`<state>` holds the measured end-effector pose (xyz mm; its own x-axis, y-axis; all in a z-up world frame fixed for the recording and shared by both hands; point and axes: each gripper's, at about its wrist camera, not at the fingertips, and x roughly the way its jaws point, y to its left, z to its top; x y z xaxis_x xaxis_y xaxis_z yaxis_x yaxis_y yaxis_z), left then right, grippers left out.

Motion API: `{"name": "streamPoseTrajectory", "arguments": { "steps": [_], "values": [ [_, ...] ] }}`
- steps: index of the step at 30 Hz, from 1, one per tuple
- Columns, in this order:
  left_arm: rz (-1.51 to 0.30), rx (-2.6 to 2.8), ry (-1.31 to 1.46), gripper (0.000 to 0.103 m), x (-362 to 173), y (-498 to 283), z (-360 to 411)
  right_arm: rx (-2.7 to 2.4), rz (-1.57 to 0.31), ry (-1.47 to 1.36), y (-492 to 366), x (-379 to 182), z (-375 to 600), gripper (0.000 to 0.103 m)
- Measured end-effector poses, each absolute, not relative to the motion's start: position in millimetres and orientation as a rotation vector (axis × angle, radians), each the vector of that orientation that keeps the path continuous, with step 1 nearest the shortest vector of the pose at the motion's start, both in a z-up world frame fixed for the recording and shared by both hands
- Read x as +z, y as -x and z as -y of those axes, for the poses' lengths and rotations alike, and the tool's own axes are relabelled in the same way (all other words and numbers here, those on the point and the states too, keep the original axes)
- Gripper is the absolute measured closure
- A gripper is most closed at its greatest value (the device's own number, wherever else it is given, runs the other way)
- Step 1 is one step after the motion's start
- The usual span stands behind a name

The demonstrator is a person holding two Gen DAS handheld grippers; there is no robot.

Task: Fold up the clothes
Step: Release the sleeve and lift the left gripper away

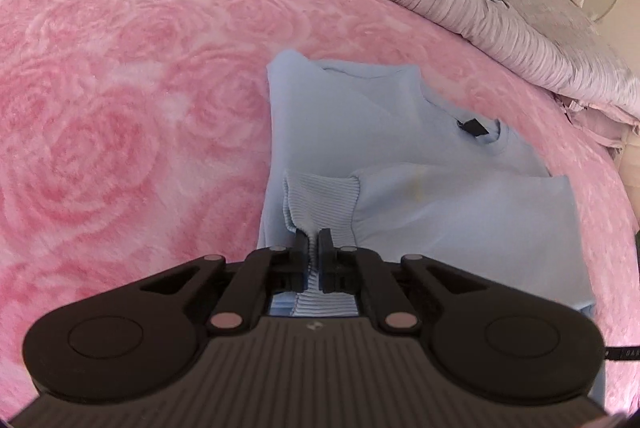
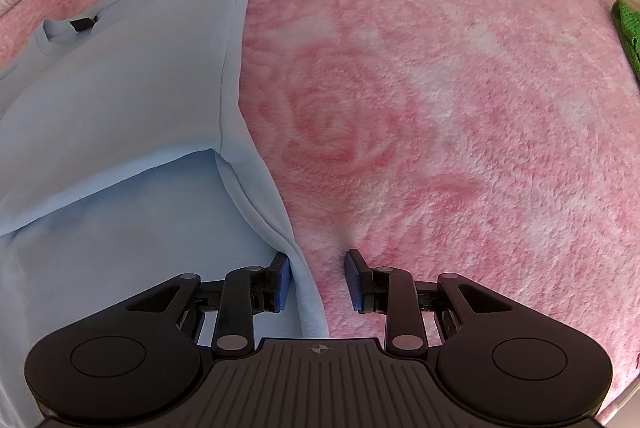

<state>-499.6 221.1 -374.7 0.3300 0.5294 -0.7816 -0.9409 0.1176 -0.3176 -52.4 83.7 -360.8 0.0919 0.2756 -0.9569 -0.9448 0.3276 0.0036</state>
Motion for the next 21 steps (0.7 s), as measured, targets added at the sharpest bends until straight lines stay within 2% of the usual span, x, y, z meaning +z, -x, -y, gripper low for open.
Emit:
{"name": "streamPoseTrajectory", "arguments": {
  "steps": [8,13,14,18,21],
  "values": [
    [-0.580,1.186,0.926,0.100,-377,500,-216,1.018,-1.074,0.792,60,-361,-86,0.075],
    [-0.706,1.124,0.830,0.091,-360,488,-233,0.978,-1.052,0.810,66,-351,-86,0.062],
    [-0.687,1.152,0.834,0.089,-354,497,-233,0.970,-1.048,0.814,67,-349,-85,0.061],
    [-0.633,1.276,0.864,0.091,-328,531,-229,0.987,-1.016,0.766,78,-320,-68,0.060],
    [-0.619,1.196,0.800,0.091,-313,520,-219,1.069,-0.968,0.691,88,-304,-63,0.060]
  ]
}}
